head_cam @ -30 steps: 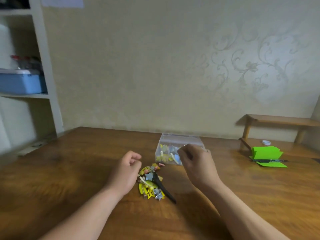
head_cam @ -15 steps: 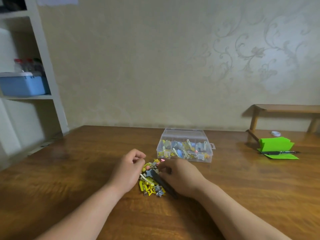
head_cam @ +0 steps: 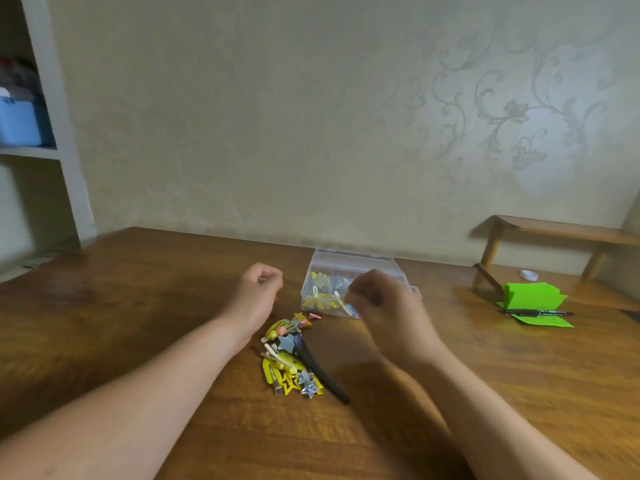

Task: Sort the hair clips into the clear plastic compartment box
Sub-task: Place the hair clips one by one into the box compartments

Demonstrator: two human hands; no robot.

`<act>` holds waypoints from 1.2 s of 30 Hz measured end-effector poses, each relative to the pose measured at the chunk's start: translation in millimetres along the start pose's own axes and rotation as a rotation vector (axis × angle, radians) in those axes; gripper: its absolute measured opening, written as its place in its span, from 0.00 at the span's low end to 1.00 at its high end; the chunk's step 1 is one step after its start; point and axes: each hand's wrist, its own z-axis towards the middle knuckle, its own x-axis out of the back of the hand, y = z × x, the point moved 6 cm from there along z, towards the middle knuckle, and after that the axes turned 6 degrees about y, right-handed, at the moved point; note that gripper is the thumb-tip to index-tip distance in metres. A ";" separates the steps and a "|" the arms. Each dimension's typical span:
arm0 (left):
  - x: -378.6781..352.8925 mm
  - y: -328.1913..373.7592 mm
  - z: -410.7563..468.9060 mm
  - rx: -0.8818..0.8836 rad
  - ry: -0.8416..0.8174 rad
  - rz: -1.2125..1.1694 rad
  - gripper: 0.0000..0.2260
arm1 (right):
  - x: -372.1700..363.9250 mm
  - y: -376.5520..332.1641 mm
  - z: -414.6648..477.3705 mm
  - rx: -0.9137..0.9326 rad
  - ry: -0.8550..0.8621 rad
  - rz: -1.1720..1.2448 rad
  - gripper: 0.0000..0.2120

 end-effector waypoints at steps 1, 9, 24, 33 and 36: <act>-2.3 -1.1 0.7 -0.018 -0.012 0.008 0.07 | 10.5 2.3 9.1 -0.010 0.060 -0.003 0.03; -9.3 4.7 -7.2 -0.140 -0.139 0.051 0.11 | 12.1 19.6 69.3 -0.114 -0.103 -0.244 0.03; -13.0 -5.0 3.0 -0.149 -0.127 0.033 0.12 | -46.5 4.3 86.2 -0.100 -0.333 -0.357 0.03; -13.6 -7.6 3.5 -0.142 -0.144 0.022 0.11 | -60.1 2.9 83.8 -0.076 -0.285 -0.411 0.06; -13.5 -7.8 3.3 -0.136 -0.145 0.019 0.11 | -44.2 1.4 79.9 -0.060 -0.120 -0.378 0.08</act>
